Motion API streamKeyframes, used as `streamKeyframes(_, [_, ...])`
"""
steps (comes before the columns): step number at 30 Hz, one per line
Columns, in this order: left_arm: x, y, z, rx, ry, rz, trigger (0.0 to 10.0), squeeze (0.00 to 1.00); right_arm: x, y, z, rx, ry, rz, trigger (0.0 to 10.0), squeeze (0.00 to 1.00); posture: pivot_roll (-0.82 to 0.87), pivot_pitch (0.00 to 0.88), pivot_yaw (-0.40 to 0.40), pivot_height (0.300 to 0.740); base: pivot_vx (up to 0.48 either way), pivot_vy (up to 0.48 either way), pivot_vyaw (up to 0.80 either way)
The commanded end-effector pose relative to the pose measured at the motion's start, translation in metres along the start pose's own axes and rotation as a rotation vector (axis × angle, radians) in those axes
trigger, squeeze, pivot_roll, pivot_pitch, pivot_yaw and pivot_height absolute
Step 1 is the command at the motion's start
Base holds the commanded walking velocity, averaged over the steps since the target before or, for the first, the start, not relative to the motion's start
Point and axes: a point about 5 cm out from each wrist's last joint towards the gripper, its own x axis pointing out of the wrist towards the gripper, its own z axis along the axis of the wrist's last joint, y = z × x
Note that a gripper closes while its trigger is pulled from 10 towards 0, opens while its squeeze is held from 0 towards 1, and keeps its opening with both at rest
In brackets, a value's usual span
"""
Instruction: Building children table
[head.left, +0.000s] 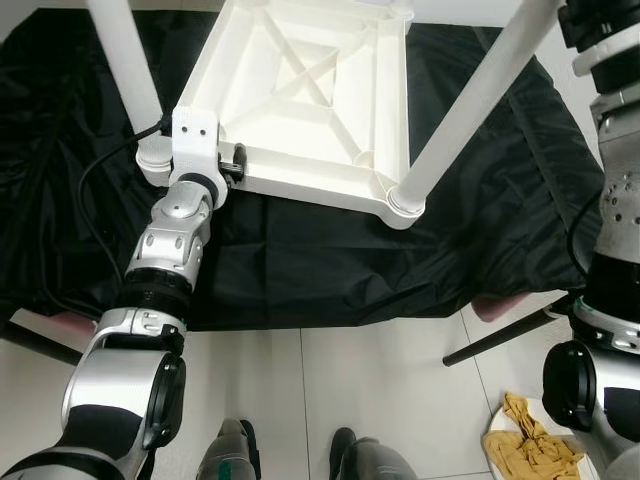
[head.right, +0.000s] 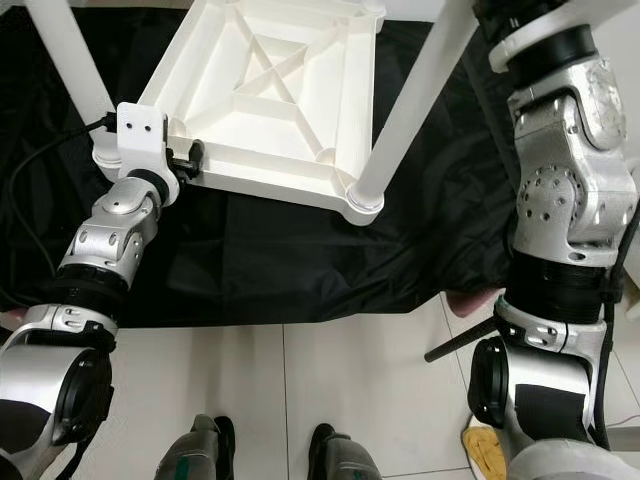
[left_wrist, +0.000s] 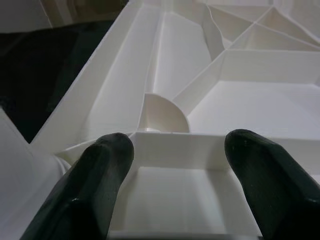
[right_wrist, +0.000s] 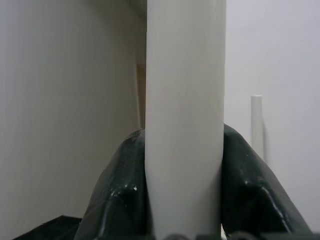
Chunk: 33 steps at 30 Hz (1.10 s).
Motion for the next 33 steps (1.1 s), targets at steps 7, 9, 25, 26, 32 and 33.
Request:
streamKeyframes(7, [-0.031, 0.13, -0.029, 0.079, 0.161, 0.665, 10.0, 0.0, -0.07, -0.087, 0.02, -0.169, 0.007, -0.475, 0.0, 0.0, -0.03, 0.24, 0.068, 0.74, 0.0, 0.0, 0.0])
streamKeyframes(9, [-0.032, 0.133, -0.027, 0.082, 0.155, 0.674, 10.0, 0.0, -0.076, -0.089, 0.017, -0.169, 0.024, -0.492, 0.0, 0.0, -0.03, 0.241, 0.07, 0.74, 0.0, 0.0, 0.0])
streamKeyframes(25, [-0.038, 0.16, -0.002, 0.128, 0.085, 0.757, 10.0, 0.0, -0.148, -0.116, -0.035, -0.125, 0.244, -0.719, 0.0, 0.0, -0.03, 0.252, 0.074, 0.74, 0.0, 0.0, 0.0])
streamKeyframes(26, [-0.038, 0.162, 0.004, 0.139, 0.067, 0.761, 10.0, 0.0, -0.153, -0.117, -0.039, -0.111, 0.257, -0.738, 0.0, 0.0, -0.02, 0.254, 0.074, 0.74, 0.0, 0.0, 0.0])
streamKeyframes(32, [-0.036, 0.157, 0.026, 0.142, -0.005, 0.727, 10.0, 0.0, -0.173, -0.115, -0.062, -0.059, 0.33, -0.807, 0.0, 0.0, -0.03, 0.258, 0.074, 0.74, 0.0, 0.0, 0.0])
streamKeyframes(33, [-0.035, 0.153, 0.031, 0.147, -0.02, 0.707, 10.0, 0.0, -0.176, -0.113, -0.069, -0.05, 0.35, -0.817, 0.0, 0.0, -0.03, 0.258, 0.074, 0.74, 0.0, 0.0, 0.0])
